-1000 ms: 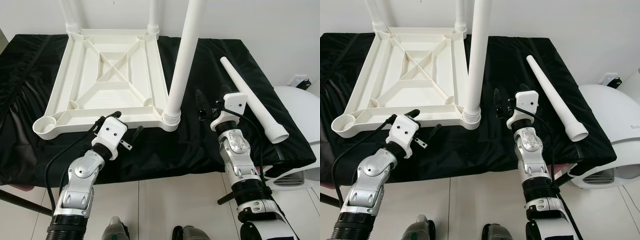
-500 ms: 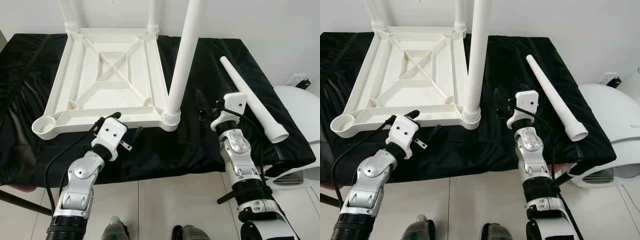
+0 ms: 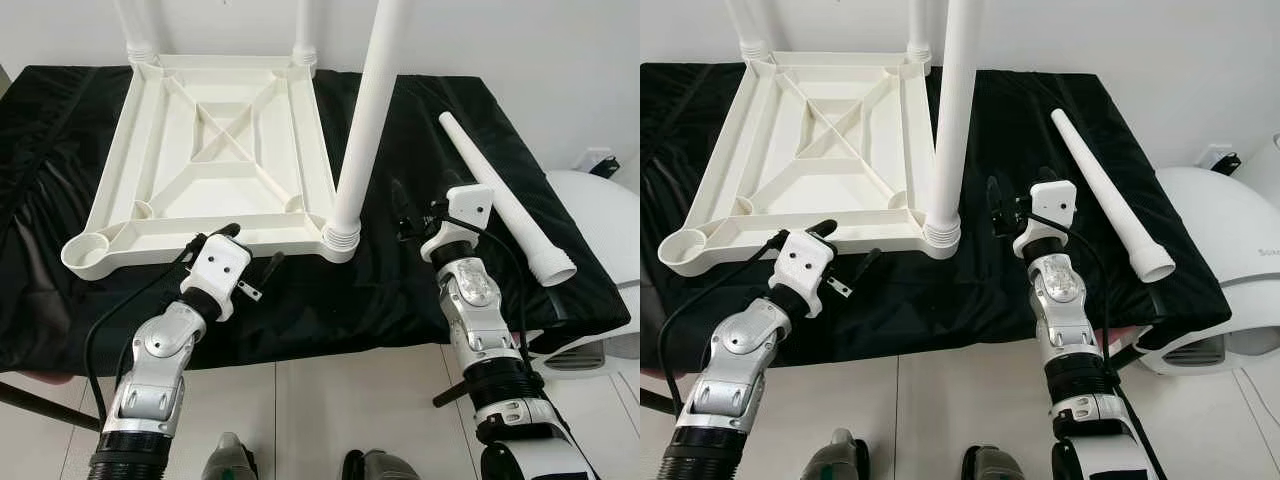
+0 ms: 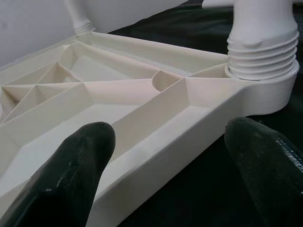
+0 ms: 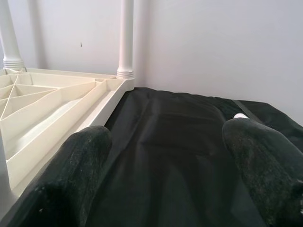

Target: Building children table

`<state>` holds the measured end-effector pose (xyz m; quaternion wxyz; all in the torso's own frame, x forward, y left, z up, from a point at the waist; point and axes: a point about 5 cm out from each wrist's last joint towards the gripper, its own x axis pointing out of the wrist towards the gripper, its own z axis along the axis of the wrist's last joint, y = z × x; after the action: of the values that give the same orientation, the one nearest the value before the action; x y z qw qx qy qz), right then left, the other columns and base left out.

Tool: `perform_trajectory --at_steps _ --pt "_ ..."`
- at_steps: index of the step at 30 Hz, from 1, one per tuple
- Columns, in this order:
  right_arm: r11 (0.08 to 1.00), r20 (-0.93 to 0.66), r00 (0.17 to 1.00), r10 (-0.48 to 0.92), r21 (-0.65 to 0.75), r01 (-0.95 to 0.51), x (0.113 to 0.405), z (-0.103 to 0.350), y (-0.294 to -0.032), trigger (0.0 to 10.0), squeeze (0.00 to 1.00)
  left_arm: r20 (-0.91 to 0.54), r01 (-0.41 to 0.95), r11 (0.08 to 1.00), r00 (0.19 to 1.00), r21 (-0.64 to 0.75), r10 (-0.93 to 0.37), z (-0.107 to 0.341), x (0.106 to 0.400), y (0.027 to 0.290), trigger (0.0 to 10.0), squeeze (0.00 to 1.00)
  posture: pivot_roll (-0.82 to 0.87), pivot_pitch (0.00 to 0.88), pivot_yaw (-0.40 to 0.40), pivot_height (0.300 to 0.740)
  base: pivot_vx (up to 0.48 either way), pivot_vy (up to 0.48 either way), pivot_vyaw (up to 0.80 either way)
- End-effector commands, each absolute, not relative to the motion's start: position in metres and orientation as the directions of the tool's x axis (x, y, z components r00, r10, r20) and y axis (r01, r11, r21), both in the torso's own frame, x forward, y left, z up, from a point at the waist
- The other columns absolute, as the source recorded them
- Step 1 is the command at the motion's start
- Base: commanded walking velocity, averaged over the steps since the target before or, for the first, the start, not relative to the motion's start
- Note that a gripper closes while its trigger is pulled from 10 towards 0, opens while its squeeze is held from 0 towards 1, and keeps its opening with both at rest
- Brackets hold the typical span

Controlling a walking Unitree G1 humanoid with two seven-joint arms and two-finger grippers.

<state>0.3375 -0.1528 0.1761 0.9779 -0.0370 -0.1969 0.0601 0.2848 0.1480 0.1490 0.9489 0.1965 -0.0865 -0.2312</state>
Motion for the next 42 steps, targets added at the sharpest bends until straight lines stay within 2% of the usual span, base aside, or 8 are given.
perform_trajectory --at_steps 1,6,12,22,29,32,42 --pt "0.992 0.374 0.92 0.118 -0.091 -0.091 0.34 0.176 -0.155 10.0 0.0 0.069 0.416 0.773 0.86 0.479 -0.506 0.151 0.289 0.141 10.0 0.0 0.1 0.112 -0.064 0.74 0.0 0.0 0.0" --pt "0.992 0.377 0.919 0.118 -0.089 -0.091 0.34 0.177 -0.154 10.0 0.0 0.062 0.444 0.739 0.837 0.506 -0.544 0.154 0.293 0.134 10.0 0.0 0.1 0.115 -0.06 0.74 0.0 0.0 0.0" --pt "0.994 0.387 0.917 0.098 -0.087 -0.069 0.338 0.178 -0.158 10.0 0.0 -0.001 0.548 0.632 0.756 0.548 -0.655 0.155 0.3 0.118 10.0 0.0 0.09 0.122 -0.032 0.74 0.0 0.0 0.0" --pt "0.995 0.387 0.918 0.083 -0.089 -0.053 0.334 0.176 -0.159 10.0 0.0 -0.105 0.653 0.54 0.683 0.531 -0.723 0.146 0.309 0.113 10.0 0.0 0.07 0.125 -0.008 0.74 0.0 0.0 0.0" --pt "0.995 0.388 0.918 0.081 -0.089 -0.05 0.333 0.175 -0.16 10.0 0.0 -0.12 0.658 0.53 0.68 0.535 -0.723 0.146 0.316 0.115 10.0 0.0 0.06 0.125 -0.004 0.74 0.0 0.0 0.0" --pt "0.995 0.388 0.919 0.073 -0.09 -0.041 0.331 0.175 -0.161 10.0 0.0 -0.165 0.67 0.547 0.695 0.502 -0.7 0.147 0.33 0.123 10.0 0.0 0.05 0.123 0.007 0.74 0.0 0.0 0.0" --pt "0.996 0.388 0.919 0.068 -0.086 -0.038 0.331 0.175 -0.16 10.0 0.0 -0.207 0.683 0.538 0.693 0.493 -0.691 0.152 0.345 0.123 10.0 0.0 0.05 0.128 0.016 0.74 0.0 0.0 0.0"
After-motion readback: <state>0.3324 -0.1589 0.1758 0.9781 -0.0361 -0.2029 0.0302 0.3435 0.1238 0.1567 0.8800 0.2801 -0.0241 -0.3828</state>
